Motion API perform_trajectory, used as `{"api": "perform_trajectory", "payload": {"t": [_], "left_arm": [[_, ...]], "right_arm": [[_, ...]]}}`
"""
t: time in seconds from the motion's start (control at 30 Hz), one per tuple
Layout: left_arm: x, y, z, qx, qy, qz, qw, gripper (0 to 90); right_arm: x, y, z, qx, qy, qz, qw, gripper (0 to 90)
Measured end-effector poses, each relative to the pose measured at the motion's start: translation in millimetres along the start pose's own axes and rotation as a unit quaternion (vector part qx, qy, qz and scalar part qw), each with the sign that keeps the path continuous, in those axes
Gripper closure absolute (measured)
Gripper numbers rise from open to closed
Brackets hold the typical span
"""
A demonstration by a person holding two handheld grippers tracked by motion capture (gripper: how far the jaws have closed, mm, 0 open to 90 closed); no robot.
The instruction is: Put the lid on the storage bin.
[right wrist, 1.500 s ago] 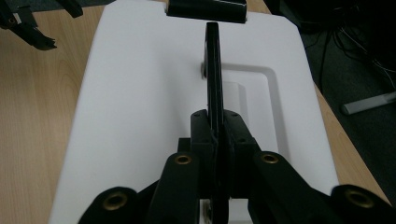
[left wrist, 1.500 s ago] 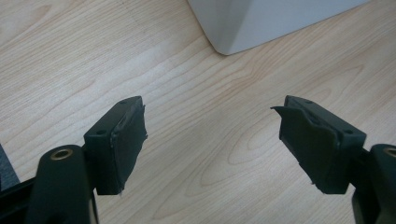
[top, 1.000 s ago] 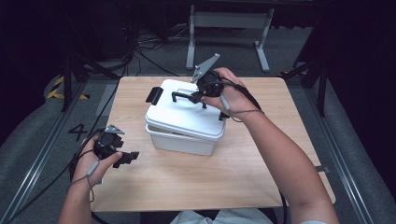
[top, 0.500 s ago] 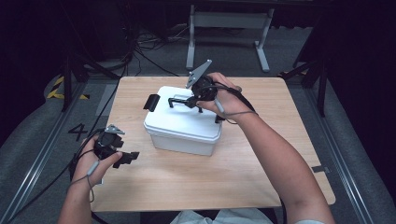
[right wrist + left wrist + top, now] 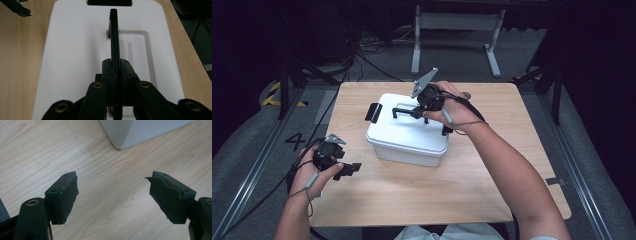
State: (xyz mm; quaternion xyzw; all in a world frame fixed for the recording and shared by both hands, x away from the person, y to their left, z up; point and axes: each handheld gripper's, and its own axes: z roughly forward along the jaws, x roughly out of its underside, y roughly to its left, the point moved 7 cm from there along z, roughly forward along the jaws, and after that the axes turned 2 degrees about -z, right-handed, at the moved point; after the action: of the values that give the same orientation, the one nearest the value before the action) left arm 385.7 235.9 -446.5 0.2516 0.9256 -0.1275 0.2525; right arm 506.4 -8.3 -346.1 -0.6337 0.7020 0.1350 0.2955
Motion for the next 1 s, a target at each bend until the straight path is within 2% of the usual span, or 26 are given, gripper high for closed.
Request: {"api": "perform_trajectory", "payload": {"t": [0.17,0.37,0.67,0.77,0.87,0.9,1.0], "left_arm": [[0.1,0.7,-0.1,-0.001,-0.001,0.002,1.0,23.3],[0.4,1.0,-0.5,0.0,-0.002,-0.001,1.0,23.3],[0.1,-0.3,-0.1,0.001,0.0,0.0,1.0,23.3],[-0.1,0.1,0.1,0.001,0.0,0.001,1.0,23.3],[-0.6,0.0,0.6,0.002,0.002,0.004,1.0,23.3],[-1.1,0.1,0.7,0.002,0.0,0.003,1.0,23.3],[-1.3,0.9,1.0,0.001,0.0,0.002,1.0,23.3]], "right_arm": [[0.7,-4.9,3.8,0.014,0.005,-0.007,0.9999,83.1],[1.4,-7.8,8.7,0.016,0.01,-0.011,0.9998,82.7],[2.2,-0.9,9.1,0.011,0.023,-0.018,0.9995,84.1],[2.2,3.3,8.8,0.012,0.027,-0.028,0.9992,83.7],[2.3,4.0,8.3,0.013,0.027,-0.026,0.9992,83.0],[2.2,4.0,8.4,0.012,0.024,-0.022,0.9994,81.8],[2.9,4.8,5.2,-0.003,0.01,0.008,0.9999,67.5]]}}
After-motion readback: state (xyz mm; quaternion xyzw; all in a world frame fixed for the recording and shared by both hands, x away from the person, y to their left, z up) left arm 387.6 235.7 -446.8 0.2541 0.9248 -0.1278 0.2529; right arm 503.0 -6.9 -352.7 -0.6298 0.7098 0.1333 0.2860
